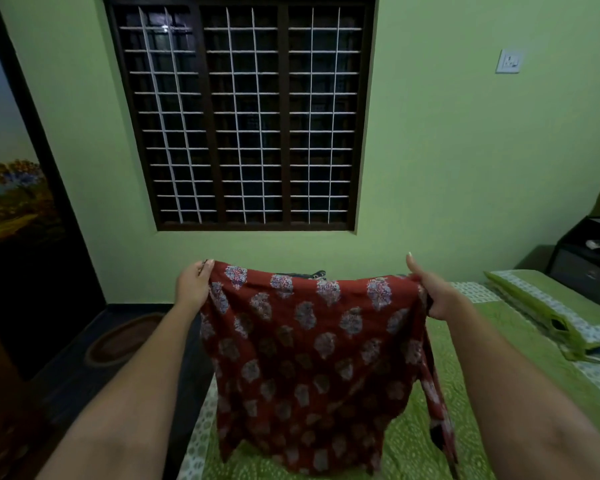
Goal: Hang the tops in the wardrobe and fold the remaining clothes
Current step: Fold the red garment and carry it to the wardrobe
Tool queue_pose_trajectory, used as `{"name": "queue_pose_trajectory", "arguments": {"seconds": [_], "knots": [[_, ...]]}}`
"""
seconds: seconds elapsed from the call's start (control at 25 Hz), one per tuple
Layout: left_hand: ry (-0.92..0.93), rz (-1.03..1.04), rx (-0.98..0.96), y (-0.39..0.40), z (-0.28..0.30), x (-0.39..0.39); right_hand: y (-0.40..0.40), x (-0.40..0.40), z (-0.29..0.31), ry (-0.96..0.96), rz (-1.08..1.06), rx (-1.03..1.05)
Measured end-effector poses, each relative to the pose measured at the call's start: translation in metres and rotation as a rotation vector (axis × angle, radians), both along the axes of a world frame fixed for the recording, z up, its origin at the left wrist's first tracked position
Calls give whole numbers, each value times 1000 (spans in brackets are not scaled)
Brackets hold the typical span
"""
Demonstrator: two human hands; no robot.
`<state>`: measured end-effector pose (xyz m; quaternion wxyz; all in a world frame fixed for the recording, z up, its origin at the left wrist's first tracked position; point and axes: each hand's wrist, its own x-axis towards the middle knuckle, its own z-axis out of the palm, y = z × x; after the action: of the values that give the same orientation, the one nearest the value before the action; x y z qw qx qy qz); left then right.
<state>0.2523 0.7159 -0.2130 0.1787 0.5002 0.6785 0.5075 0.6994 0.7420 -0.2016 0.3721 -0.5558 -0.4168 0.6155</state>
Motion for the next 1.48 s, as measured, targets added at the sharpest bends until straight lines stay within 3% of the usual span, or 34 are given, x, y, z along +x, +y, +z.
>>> {"name": "queue_pose_trajectory", "arguments": {"seconds": [0.04,0.12,0.2,0.28,0.4,0.48,0.56,0.68,0.72,0.8,0.96,1.12,1.2,1.24,1.32,1.4,1.48], "knots": [[-22,47,-17,3,-1,-1,-4,-5,-4,9,100,-51],[-18,111,-89,3,-5,-1,-11,-10,-24,-188,230,-121],[31,113,-155,2,-14,-4,-8,-10,-36,-367,154,-103],[101,110,-154,1,-20,-10,6,-10,-28,-513,-12,51],[94,79,-132,3,-23,-12,18,-17,2,-858,-24,289],[69,82,-162,7,-24,-14,26,-20,7,-957,-36,256],[-22,78,-253,11,-28,-19,32,-11,-2,-914,-3,109],[-450,-101,-523,5,-28,-25,35,5,-28,-487,13,-113],[-483,-159,-608,1,-25,-25,28,4,-30,-340,13,-159],[-371,-272,-767,-1,-25,-27,17,0,-32,-172,86,-197],[-97,-527,-935,-11,-27,-19,5,5,-46,-349,327,-111],[209,-449,-742,2,-34,-22,7,13,-49,-796,284,131],[255,-325,-563,11,-21,-20,9,14,-30,-1029,163,307],[289,-249,-464,14,-13,-19,11,15,-22,-1053,70,362],[227,-88,-278,20,6,-23,16,19,-8,-842,-168,442],[-64,52,-93,22,22,-20,22,20,5,-425,-387,494],[-362,58,74,20,43,-9,13,10,29,-49,-461,542]]}}
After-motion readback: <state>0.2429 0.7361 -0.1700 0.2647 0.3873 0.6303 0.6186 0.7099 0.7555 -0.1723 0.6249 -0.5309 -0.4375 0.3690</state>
